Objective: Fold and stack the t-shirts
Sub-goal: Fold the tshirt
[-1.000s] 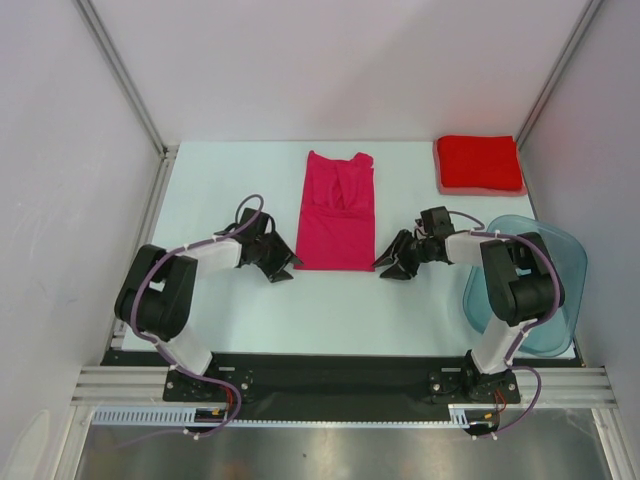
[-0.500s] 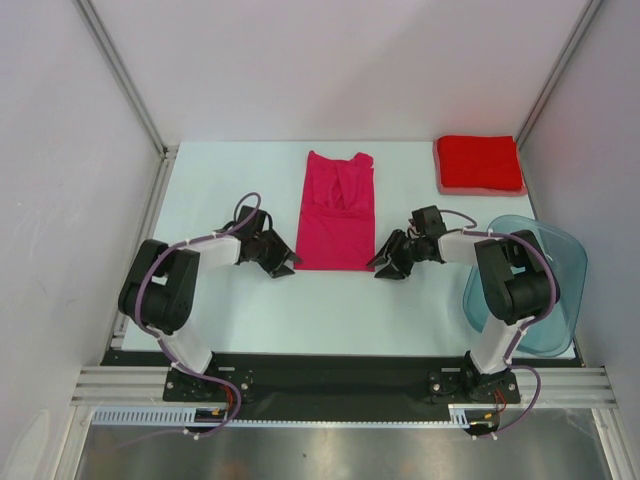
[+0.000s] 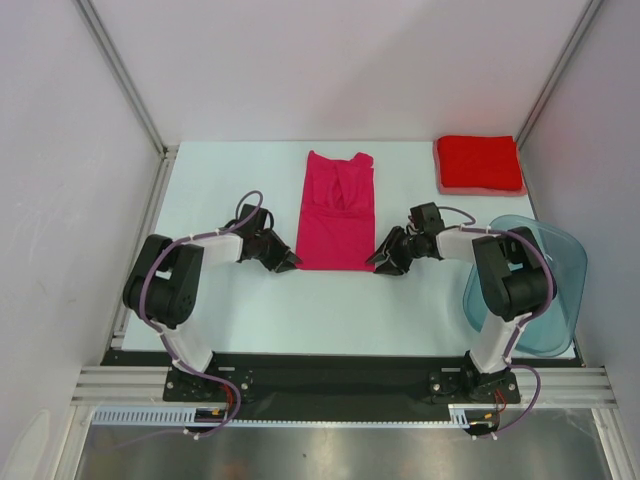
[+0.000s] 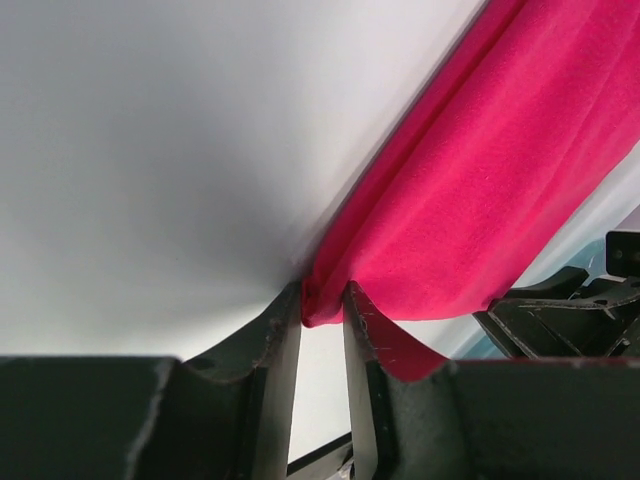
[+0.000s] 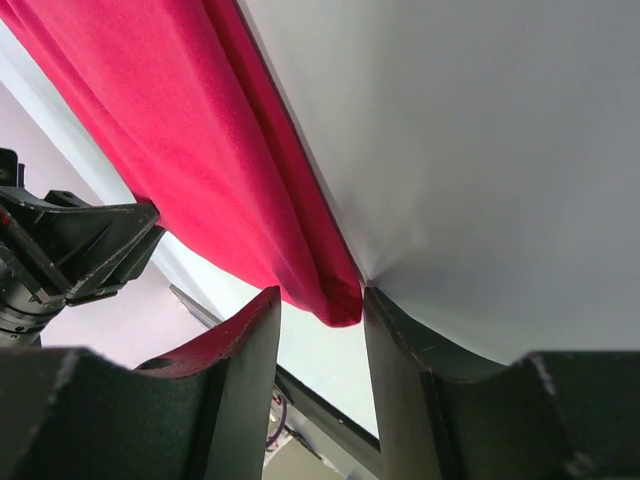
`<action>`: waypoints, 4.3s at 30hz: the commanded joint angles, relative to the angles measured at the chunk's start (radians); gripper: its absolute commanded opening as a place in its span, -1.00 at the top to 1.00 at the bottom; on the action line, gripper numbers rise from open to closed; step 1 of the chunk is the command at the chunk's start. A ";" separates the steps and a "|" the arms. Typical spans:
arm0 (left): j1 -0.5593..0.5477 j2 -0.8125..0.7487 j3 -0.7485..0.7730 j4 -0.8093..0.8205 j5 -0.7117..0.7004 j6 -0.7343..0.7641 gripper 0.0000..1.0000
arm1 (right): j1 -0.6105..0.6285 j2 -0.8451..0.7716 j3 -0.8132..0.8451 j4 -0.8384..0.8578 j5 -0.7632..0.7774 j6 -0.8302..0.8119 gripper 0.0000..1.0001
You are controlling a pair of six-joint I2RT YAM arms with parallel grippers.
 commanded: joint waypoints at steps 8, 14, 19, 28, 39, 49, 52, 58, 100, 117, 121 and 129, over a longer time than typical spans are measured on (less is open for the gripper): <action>0.008 0.050 0.002 0.000 -0.051 0.042 0.67 | 0.014 0.045 0.028 0.000 0.074 0.000 0.34; 0.006 0.046 -0.004 0.014 -0.053 0.099 0.99 | 0.014 0.022 -0.005 0.006 0.083 -0.009 1.00; -0.027 -0.037 -0.073 0.020 -0.076 0.125 0.99 | 0.014 -0.030 -0.067 0.005 0.077 -0.072 1.00; -0.184 -0.241 -0.303 0.057 -0.109 0.041 0.99 | 0.022 -0.217 -0.273 -0.028 0.049 -0.169 1.00; -0.486 -0.526 -0.532 0.060 -0.200 -0.192 0.99 | 0.089 -0.591 -0.459 -0.213 0.072 -0.192 1.00; -0.580 -0.646 -0.492 -0.065 -0.267 -0.231 0.99 | 0.137 -0.708 -0.457 -0.264 0.092 -0.157 1.00; -0.522 -0.651 -0.423 -0.134 -0.270 -0.179 0.99 | 0.131 -0.645 -0.368 -0.269 0.101 -0.186 1.00; -0.329 -0.562 -0.311 -0.145 -0.184 -0.054 0.99 | 0.106 -0.443 -0.176 -0.239 0.083 -0.233 1.00; 0.063 0.294 0.707 -0.231 0.052 0.265 0.99 | -0.087 0.466 0.967 -0.365 -0.098 -0.270 1.00; 0.106 0.420 0.836 -0.225 0.089 0.274 0.66 | -0.118 0.596 1.090 -0.322 -0.153 -0.233 0.97; 0.107 0.457 0.928 -0.268 0.041 0.376 0.57 | -0.139 0.616 1.134 -0.333 -0.138 -0.245 0.84; 0.100 0.344 1.065 -0.426 -0.149 0.575 0.34 | -0.202 0.590 1.302 -0.526 -0.121 -0.359 0.19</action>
